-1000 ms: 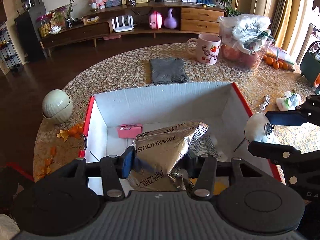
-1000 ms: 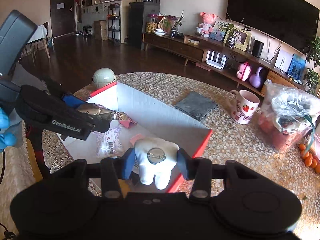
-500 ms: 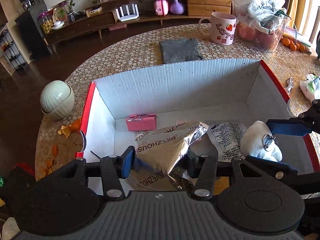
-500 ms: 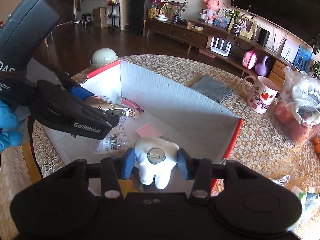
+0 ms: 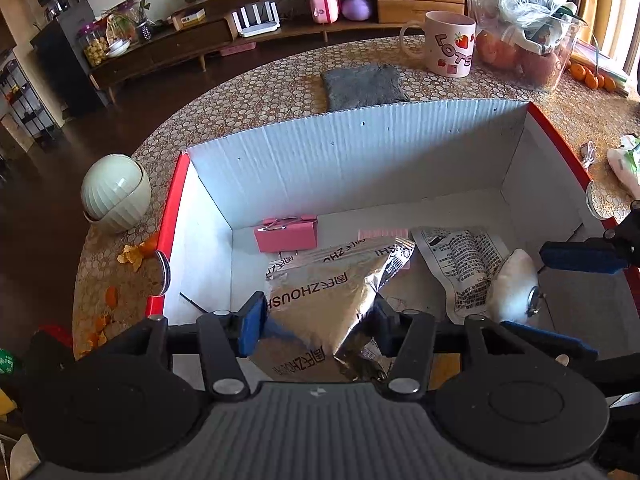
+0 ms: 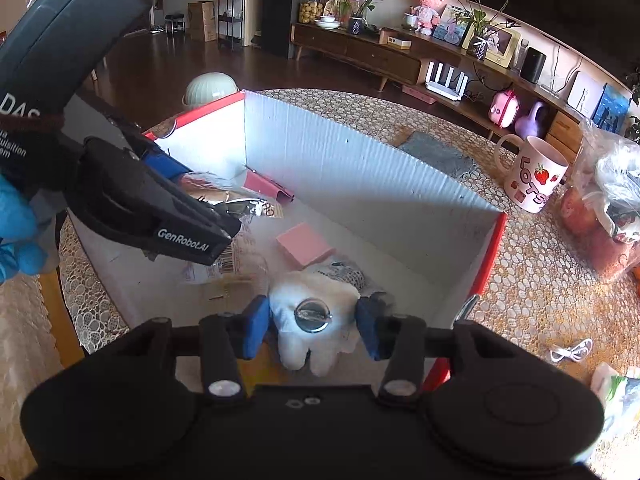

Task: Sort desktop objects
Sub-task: 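Carry the brown bag and tooth toy with both tools over the red box, then open the left tool to drop the brown bag while the right tool drops the tooth toy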

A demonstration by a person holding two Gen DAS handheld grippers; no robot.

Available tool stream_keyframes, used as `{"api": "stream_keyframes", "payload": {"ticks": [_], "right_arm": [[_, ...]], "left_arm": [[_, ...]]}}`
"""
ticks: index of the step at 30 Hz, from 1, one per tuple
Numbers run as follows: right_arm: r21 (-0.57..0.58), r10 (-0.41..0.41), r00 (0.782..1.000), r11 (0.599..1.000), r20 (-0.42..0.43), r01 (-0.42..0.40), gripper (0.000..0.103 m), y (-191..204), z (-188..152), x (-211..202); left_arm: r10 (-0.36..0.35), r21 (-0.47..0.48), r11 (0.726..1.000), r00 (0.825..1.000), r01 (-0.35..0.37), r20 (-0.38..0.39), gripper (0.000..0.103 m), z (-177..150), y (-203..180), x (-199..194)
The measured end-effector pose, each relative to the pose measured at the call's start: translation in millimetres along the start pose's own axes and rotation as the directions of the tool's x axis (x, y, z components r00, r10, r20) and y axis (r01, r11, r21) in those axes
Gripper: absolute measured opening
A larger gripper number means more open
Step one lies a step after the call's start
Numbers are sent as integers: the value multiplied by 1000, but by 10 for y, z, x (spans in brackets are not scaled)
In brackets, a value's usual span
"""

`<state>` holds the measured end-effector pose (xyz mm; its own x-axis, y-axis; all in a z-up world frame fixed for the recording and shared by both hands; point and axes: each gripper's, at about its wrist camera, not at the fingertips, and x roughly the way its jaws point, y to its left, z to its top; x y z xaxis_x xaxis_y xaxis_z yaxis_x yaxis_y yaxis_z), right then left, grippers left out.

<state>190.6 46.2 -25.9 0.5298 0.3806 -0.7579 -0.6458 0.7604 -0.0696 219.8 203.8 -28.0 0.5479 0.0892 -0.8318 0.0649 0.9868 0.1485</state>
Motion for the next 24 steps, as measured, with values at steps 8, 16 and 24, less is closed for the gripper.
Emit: {"api": "stream_keyframes", "payload": {"ticks": [8,16,24], "right_arm": [[-7,17,999,1000,35,-17,71,-18,-34,-200],[20,37,994,999,103,-40,83,-77,-60,-560],[47,50,987,997,152,-58,89,-187,-150,-903]], "left_arm": [[-5,-23,1000,999,5,37,65,-10,26,-173],[-18,-41,999,998,21,66,71,-33,-12,-389],[-28,-42,999,997,31,74,73,-89,-128,-537]]}}
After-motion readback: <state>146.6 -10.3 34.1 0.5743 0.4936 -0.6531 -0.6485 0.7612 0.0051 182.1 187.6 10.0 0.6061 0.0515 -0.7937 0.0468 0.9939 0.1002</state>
